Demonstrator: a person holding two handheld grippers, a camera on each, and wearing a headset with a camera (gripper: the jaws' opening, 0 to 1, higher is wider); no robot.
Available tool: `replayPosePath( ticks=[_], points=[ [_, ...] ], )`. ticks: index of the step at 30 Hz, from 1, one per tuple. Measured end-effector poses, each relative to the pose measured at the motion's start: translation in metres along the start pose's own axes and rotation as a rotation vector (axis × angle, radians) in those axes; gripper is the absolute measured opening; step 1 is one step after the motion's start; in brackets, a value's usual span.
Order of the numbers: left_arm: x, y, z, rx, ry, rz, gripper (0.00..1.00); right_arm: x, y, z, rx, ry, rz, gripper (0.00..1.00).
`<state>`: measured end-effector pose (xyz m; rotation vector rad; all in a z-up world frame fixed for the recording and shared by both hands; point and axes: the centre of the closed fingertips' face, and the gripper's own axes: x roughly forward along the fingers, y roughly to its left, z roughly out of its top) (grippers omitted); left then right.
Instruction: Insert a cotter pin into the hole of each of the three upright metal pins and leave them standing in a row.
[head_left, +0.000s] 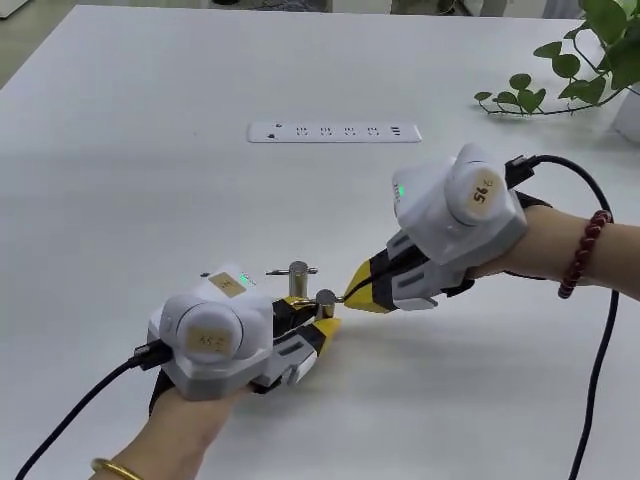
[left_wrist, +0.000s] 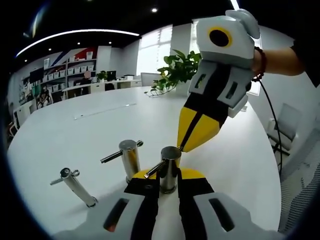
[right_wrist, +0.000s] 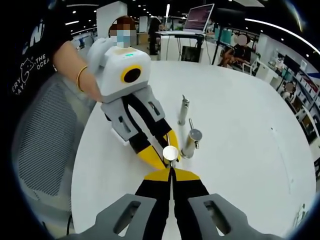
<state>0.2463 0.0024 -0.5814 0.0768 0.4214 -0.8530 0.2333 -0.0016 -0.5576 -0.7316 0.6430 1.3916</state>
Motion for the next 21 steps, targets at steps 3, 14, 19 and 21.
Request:
replayPosePath(
  ticks=[3,14,19,21],
  points=[
    [0.0,0.0,-0.001,-0.007,0.007,-0.001,0.11,0.0,0.0,0.0,0.004,0.0,-0.001,0.0],
    [-0.012,0.008,-0.006,0.029,0.048,0.004,0.25,0.001,-0.005,0.003,0.066,-0.013,-0.007,0.1],
    [-0.019,0.004,-0.008,0.046,0.057,-0.013,0.28,0.004,-0.004,0.01,0.088,-0.026,-0.001,0.17],
    [-0.022,0.002,-0.007,0.056,0.055,-0.017,0.29,0.006,-0.003,0.012,0.09,-0.03,0.003,0.17]
  ],
)
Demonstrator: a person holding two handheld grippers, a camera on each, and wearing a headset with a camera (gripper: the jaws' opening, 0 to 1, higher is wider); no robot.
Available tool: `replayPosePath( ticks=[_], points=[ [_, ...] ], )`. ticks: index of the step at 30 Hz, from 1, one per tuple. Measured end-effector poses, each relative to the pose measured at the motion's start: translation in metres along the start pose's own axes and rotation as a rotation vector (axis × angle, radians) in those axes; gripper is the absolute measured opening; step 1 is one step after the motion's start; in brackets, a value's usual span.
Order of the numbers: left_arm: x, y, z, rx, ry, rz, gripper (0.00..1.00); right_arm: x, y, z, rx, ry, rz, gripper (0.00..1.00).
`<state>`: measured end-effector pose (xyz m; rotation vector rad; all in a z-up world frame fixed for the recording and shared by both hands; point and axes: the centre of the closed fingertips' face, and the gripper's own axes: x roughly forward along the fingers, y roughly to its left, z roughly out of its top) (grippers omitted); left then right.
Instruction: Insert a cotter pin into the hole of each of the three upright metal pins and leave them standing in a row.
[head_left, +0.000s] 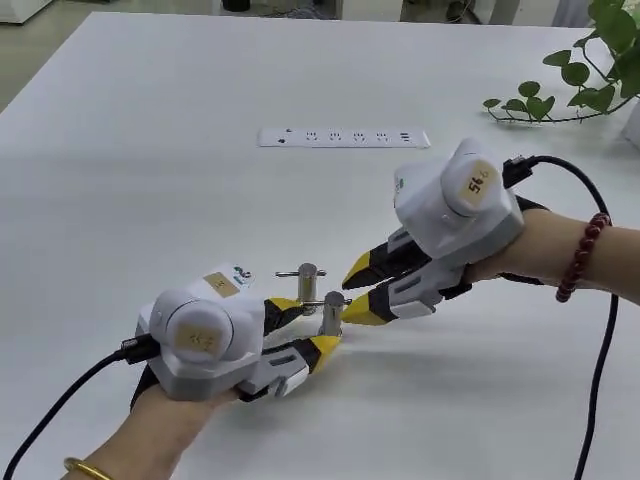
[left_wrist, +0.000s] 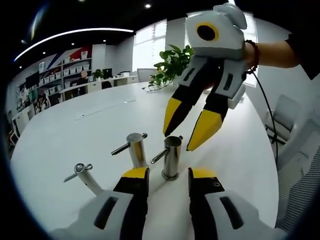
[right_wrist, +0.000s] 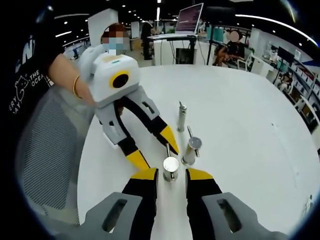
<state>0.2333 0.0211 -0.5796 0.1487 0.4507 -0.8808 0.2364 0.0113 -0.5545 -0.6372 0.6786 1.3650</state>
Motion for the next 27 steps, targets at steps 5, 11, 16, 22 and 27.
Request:
replayPosePath(
  ticks=[5,11,16,22,27],
  points=[
    [-0.008,0.0,0.002,0.015,-0.003,0.003,0.3,0.007,0.0,0.004,0.011,-0.008,0.003,0.17],
    [-0.015,0.004,0.002,0.001,-0.002,0.006,0.32,0.014,0.001,0.003,0.021,-0.005,0.009,0.16],
    [-0.019,0.006,0.006,-0.023,-0.019,0.012,0.36,0.019,0.0,0.001,0.029,-0.005,0.008,0.15],
    [-0.025,0.004,0.008,-0.04,-0.018,0.003,0.37,0.022,-0.001,-0.001,0.049,-0.012,0.008,0.14],
    [-0.032,0.005,0.011,-0.051,-0.029,0.007,0.38,0.024,-0.001,0.0,0.052,-0.022,0.008,0.11]
  ],
)
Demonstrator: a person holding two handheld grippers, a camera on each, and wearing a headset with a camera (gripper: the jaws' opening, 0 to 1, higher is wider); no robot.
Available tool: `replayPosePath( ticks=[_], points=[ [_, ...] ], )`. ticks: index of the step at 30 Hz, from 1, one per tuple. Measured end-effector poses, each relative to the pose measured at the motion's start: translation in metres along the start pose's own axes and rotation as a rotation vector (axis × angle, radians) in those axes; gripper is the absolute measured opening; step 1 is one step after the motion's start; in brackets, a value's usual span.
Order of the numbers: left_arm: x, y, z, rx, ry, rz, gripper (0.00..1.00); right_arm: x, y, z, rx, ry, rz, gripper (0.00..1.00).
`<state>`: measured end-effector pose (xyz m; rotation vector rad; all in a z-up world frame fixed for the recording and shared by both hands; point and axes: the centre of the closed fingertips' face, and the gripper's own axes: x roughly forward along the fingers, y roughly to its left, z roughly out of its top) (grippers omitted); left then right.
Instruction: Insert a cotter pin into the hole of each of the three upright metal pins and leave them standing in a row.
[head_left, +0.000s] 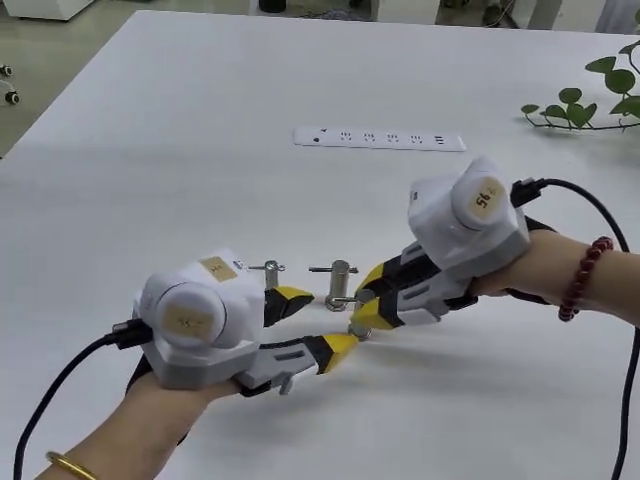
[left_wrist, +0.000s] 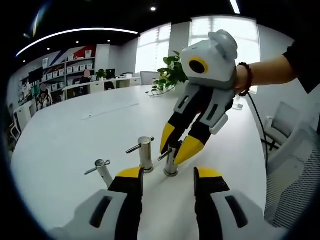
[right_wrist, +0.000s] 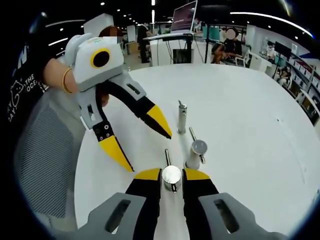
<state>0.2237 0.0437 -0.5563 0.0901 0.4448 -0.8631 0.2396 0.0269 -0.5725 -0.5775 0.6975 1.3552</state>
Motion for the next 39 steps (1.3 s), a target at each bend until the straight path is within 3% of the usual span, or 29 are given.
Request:
replayPosePath(
  ticks=[19,29,39],
  points=[
    [-0.029,0.009,0.007,-0.009,-0.025,0.027,0.52,0.0,0.0,0.0,-0.02,0.009,0.004,0.08],
    [-0.046,0.016,0.011,-0.01,-0.033,0.062,0.59,-0.011,0.0,-0.002,-0.019,-0.002,0.002,0.08],
    [-0.058,0.021,0.014,-0.02,-0.053,0.09,0.68,-0.023,-0.011,-0.004,-0.027,0.001,-0.03,0.08]
  ],
)
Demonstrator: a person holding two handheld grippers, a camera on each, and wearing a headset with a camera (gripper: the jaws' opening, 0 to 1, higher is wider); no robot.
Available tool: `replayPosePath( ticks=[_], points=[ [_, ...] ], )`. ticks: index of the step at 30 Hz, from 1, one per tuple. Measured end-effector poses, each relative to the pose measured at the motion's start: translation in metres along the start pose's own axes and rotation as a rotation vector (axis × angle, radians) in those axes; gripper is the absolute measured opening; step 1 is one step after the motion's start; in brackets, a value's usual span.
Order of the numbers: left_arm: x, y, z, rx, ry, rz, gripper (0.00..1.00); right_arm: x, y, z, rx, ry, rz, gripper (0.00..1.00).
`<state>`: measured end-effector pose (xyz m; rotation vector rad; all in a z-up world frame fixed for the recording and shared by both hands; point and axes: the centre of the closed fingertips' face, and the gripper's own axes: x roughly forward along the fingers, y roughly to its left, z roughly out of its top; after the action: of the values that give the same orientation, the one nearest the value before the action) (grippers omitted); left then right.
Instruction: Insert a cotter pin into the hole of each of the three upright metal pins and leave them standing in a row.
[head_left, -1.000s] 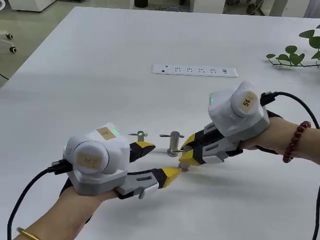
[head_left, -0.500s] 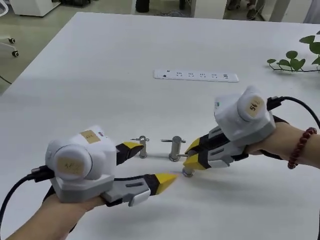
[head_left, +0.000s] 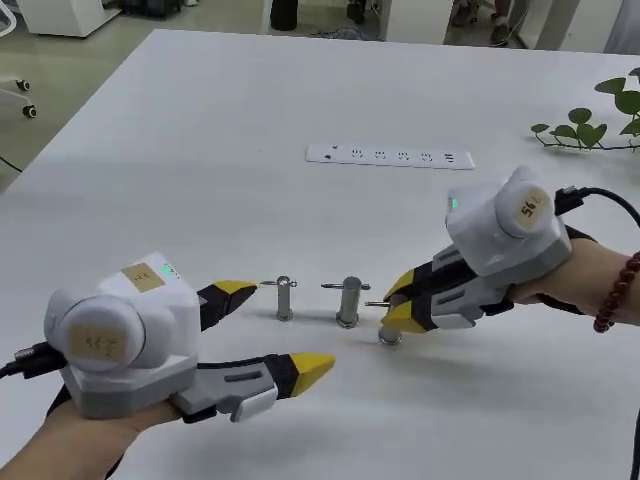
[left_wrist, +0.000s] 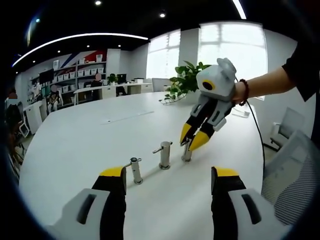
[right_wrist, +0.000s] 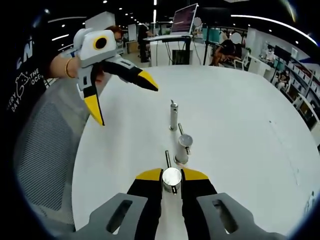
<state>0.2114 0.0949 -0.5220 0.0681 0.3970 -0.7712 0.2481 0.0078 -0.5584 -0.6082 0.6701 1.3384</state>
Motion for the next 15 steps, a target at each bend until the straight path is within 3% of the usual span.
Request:
replayPosePath(
  ticks=[15],
  points=[
    [-0.011,0.009,0.003,-0.003,-0.017,0.04,0.73,-0.006,-0.017,-0.012,-0.019,0.03,-0.032,0.08]
  ],
)
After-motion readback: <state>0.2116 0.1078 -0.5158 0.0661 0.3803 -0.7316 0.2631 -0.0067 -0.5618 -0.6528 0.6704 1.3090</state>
